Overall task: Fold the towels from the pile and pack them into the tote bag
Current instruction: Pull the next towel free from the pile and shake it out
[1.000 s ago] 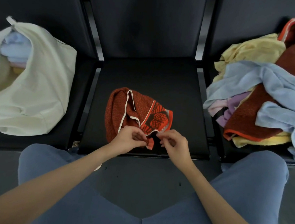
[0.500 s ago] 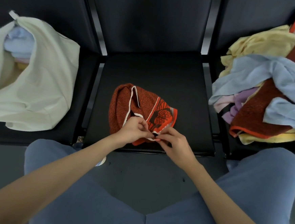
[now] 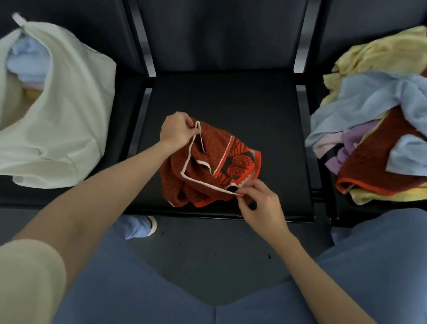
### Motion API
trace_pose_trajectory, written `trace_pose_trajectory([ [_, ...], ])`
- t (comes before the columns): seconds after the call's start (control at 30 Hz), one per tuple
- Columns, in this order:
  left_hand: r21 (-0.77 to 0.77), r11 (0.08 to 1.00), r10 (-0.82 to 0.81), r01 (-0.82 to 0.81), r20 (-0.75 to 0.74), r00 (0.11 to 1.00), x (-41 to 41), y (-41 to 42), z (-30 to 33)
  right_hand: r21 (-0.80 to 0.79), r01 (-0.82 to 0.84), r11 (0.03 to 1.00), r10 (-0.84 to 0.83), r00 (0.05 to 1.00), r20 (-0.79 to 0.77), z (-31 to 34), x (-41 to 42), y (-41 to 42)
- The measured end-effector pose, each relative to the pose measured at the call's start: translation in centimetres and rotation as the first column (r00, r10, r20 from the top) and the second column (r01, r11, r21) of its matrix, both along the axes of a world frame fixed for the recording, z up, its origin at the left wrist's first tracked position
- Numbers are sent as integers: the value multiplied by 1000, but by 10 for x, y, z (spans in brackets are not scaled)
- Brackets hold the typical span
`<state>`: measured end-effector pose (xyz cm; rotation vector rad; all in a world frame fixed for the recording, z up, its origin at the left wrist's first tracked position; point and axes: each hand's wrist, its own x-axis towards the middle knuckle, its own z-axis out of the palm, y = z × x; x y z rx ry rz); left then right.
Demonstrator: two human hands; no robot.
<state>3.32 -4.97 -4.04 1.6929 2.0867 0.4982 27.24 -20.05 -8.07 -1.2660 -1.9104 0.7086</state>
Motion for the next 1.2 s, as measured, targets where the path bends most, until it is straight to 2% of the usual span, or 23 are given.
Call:
trace_pose_trajectory([
  [0.1, 35, 999, 7, -6, -34, 999, 0, -2, -2, 39, 31, 999, -30, 999, -24, 5, 4, -1],
  [0.2, 145, 988, 69, -58, -68, 995, -8, -7, 13, 118, 100, 988, -96, 995, -34, 16, 13, 4],
  [0.3, 299, 948, 153, -108, -130, 980, -27, -10, 46, 193, 191, 962, -188, 982, -33, 31, 24, 14],
  [0.4, 377, 917, 197, -131, -142, 970, -49, -13, 84, 255, 250, 934, -258, 966, -4, 55, 35, 24],
  [0.5, 379, 918, 193, -114, -175, 966, -57, -21, 116, 353, 258, 899, -294, 954, 52, 87, 43, 36],
  [0.63, 252, 968, 81, -2, -306, 948, -62, -34, 159, 445, 369, 816, -393, 919, -42, 139, 53, 50],
  [0.73, 449, 894, 77, 18, -193, 978, -61, -45, 199, 440, 431, 788, -439, 894, -90, 174, 59, 54],
  [0.83, 703, 703, 108, -111, 49, 993, -50, -58, 237, 410, 485, 773, -488, 867, -106, 203, 64, 54],
  [0.9, 750, 627, 96, -210, 193, 976, -44, -65, 255, 423, 492, 761, -496, 862, -110, 218, 65, 51],
  [1.0, 688, 654, 64, -315, 364, 929, -45, -73, 272, 430, 469, 771, -481, 872, -90, 235, 64, 46],
  [1.2, 666, 657, 77, -353, 406, 911, -54, -86, 279, 422, 424, 801, -436, 897, -74, 252, 59, 41],
])
